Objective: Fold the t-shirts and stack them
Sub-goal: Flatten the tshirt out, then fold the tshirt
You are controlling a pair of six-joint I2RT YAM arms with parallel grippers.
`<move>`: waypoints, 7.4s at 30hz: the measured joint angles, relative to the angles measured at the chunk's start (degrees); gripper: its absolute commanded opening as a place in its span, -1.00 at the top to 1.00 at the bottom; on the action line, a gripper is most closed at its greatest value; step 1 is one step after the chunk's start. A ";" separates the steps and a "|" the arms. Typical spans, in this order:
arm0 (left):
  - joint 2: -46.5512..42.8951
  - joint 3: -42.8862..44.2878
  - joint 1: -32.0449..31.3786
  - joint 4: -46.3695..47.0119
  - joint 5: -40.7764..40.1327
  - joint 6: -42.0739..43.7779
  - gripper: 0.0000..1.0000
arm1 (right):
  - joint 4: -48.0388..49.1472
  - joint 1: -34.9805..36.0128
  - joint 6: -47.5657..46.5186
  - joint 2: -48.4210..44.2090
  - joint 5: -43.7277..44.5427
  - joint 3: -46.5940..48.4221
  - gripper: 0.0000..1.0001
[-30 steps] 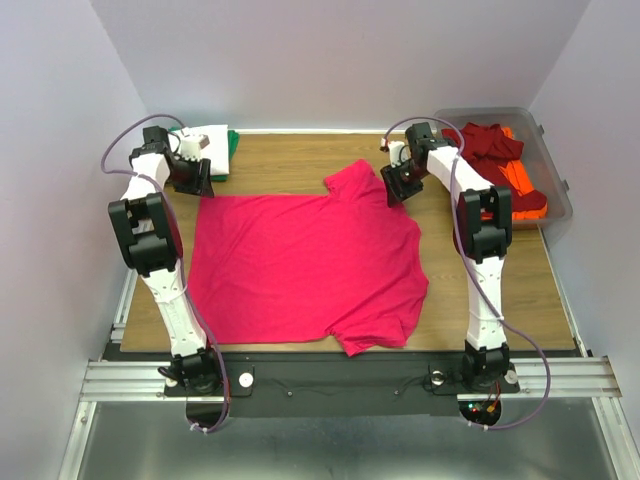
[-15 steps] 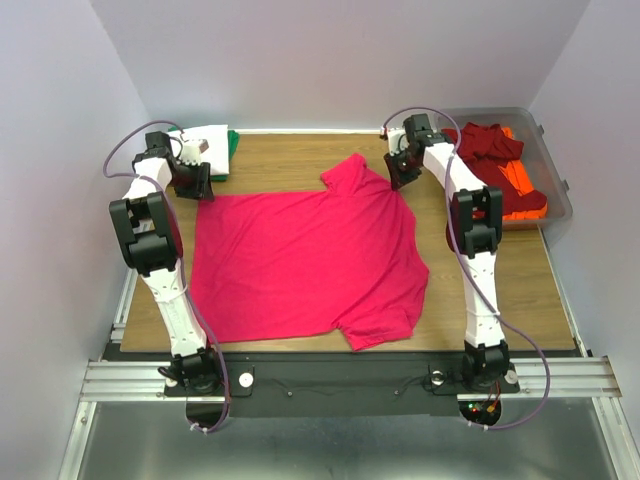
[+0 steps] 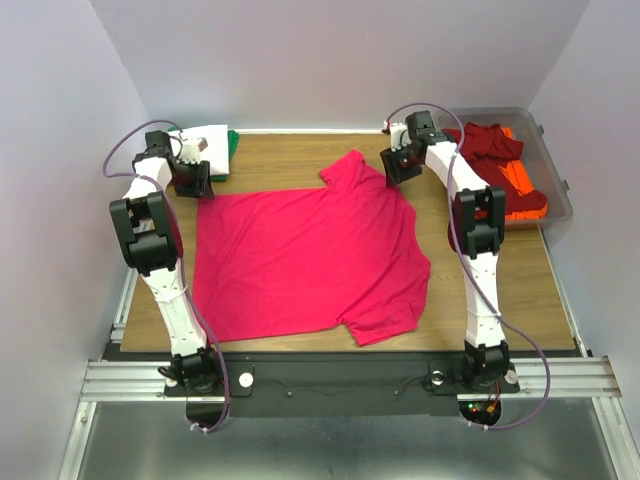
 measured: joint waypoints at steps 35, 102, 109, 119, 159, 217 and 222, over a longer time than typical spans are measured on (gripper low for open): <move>3.23 2.56 0.00 0.13 -0.48 -4.04 -0.19 | 30.99 1.53 28.94 15.30 -11.74 13.16 -0.23; 4.96 5.07 2.36 2.21 4.09 1.53 1.00 | 39.30 3.80 32.09 4.09 -17.53 7.37 0.99; -2.08 3.34 2.78 2.16 6.36 4.37 1.00 | 39.58 3.74 30.47 -3.82 -19.17 1.01 0.99; -10.54 -3.96 3.28 1.75 8.76 11.52 1.00 | 39.50 3.63 28.13 -8.85 -20.20 -7.98 0.99; -23.61 -35.28 7.52 0.46 4.76 39.67 1.00 | 26.23 3.48 9.81 -35.17 -24.50 -49.05 0.99; -5.35 -9.66 -36.06 17.70 18.21 -5.84 0.08 | 1.86 1.92 0.59 -27.74 -21.44 -43.41 -0.12; -2.62 -7.87 -38.25 18.36 18.25 -8.41 0.08 | 1.86 1.51 1.68 -27.74 -22.88 -44.37 0.00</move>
